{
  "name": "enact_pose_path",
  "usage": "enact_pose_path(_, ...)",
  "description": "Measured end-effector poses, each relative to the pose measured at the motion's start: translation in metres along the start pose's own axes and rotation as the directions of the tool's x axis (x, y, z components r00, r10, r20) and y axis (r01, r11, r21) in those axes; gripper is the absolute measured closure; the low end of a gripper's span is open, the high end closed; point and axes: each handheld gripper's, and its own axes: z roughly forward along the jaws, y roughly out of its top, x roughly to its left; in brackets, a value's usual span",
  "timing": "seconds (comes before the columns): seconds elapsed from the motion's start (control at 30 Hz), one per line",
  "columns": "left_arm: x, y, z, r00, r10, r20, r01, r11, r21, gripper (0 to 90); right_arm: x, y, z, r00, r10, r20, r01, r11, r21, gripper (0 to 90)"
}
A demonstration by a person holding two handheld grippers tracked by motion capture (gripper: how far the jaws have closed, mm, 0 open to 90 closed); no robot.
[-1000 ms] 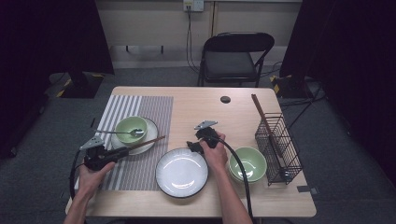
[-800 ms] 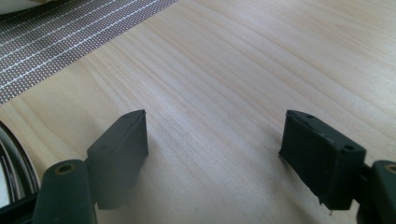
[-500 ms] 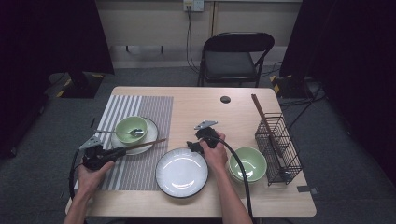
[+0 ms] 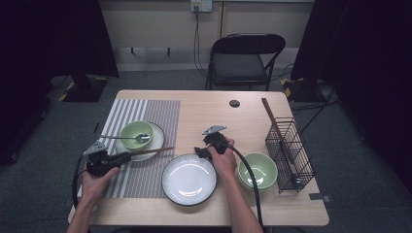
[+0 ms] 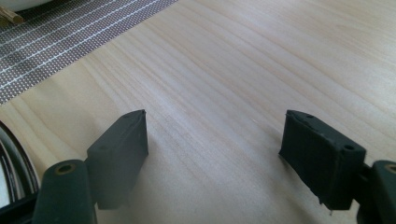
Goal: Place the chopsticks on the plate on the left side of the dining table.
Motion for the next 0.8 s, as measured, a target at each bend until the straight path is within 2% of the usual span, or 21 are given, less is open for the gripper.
enact_pose_path(0.1,0.0001,0.0000,0.0004,1.0000,0.003,0.000,-0.003,1.0000,-0.003,75.8,0.0000,0.0000,0.0000,1.0000,0.000,0.000,0.000,1.000,0.000,22.3)
enact_pose_path(0.27,0.0008,0.0003,0.0016,0.9997,-0.023,-0.002,0.023,0.9997,-0.010,74.2,0.0000,0.0000,0.0000,1.0000,0.000,0.000,0.000,1.000,0.000,22.3)
enact_pose_path(0.4,0.0020,0.0002,0.0008,0.9996,-0.029,-0.007,0.029,0.9996,-0.007,71.9,0.0001,0.0000,0.0000,1.0000,0.000,0.001,0.000,1.000,0.000,22.4)
enact_pose_path(0.5,0.0025,-0.0002,-0.0003,0.9997,-0.017,-0.019,0.017,0.9998,-0.006,71.4,0.0001,0.0000,0.0000,1.0000,0.000,0.001,0.000,1.000,0.000,22.4)
enact_pose_path(0.63,0.0028,-0.0011,-0.0018,0.9995,-0.022,-0.024,0.022,0.9997,-0.005,70.5,0.0001,0.0000,0.0000,1.0000,-0.001,0.002,0.001,1.000,-0.001,22.4)
enact_pose_path(0.73,0.0033,-0.0020,-0.0027,0.9993,-0.001,-0.036,0.000,1.0000,-0.004,70.5,0.0002,0.0000,0.0000,1.0000,0.000,0.002,0.000,1.000,-0.001,22.4)
enact_pose_path(0.8,0.0032,-0.0028,-0.0032,0.9992,-0.012,-0.039,0.012,0.9999,-0.009,70.5,0.0001,0.0000,-0.0001,1.0000,0.000,0.002,0.000,1.000,0.000,22.4)
